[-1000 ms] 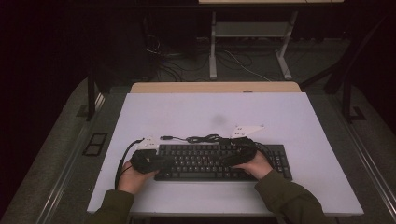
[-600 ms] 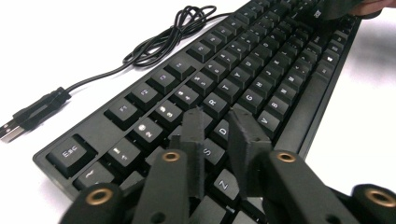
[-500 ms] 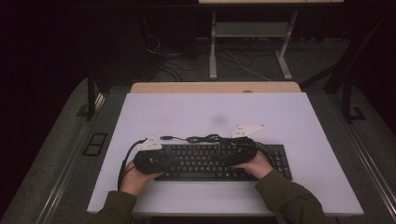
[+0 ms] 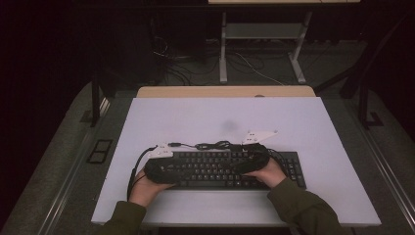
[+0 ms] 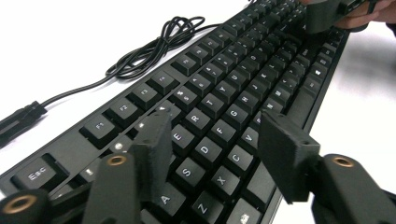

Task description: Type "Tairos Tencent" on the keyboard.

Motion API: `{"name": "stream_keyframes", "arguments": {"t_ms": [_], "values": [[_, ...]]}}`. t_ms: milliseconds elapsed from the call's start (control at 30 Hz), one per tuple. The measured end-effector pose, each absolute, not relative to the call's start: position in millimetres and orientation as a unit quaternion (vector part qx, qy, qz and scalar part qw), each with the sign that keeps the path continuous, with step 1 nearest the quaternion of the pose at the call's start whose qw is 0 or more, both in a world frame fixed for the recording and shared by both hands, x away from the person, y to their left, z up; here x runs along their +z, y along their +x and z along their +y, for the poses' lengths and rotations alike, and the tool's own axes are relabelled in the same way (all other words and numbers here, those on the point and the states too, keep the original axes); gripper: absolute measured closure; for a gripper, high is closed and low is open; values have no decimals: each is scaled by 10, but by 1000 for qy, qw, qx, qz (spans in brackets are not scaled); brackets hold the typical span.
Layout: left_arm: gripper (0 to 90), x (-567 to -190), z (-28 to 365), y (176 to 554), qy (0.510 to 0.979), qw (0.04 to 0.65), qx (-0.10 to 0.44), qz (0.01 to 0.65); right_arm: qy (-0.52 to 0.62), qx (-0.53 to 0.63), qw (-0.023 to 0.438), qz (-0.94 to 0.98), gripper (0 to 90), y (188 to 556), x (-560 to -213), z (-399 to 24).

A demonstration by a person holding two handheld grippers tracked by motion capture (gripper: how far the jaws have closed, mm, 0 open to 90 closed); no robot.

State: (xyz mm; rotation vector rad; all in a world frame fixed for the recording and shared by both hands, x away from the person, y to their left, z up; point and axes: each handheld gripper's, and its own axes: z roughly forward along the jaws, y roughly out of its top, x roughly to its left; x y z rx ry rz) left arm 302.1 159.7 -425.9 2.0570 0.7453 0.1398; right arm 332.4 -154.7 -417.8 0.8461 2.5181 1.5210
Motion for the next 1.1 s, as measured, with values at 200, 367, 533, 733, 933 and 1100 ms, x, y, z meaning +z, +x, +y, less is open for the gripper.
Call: {"name": "stream_keyframes", "arguments": {"t_ms": [200, 367, 533, 733, 933, 1100], "values": [[363, -4270, 1545, 3008, 835, 458, 57, 300, 274, 496, 43, 823, 242, 3329, -4183, -1544], [337, -4275, 1526, 3004, 835, 458, 60, 300, 276, 495, 42, 823, 302, 3335, -4184, -1533], [293, -4280, 1511, 3003, 835, 457, 67, 298, 274, 490, 34, 827, 411, 3335, -4190, -1512], [258, -4288, 1492, 2997, 836, 456, 69, 298, 267, 486, 34, 831, 541, 3365, -4187, -1463], [251, -4293, 1491, 2998, 835, 458, 68, 297, 263, 478, 30, 837, 684, 3402, -4209, -1390], [250, -4297, 1486, 2998, 835, 458, 67, 298, 262, 472, 26, 841, 770, 3421, -4229, -1345]]}}
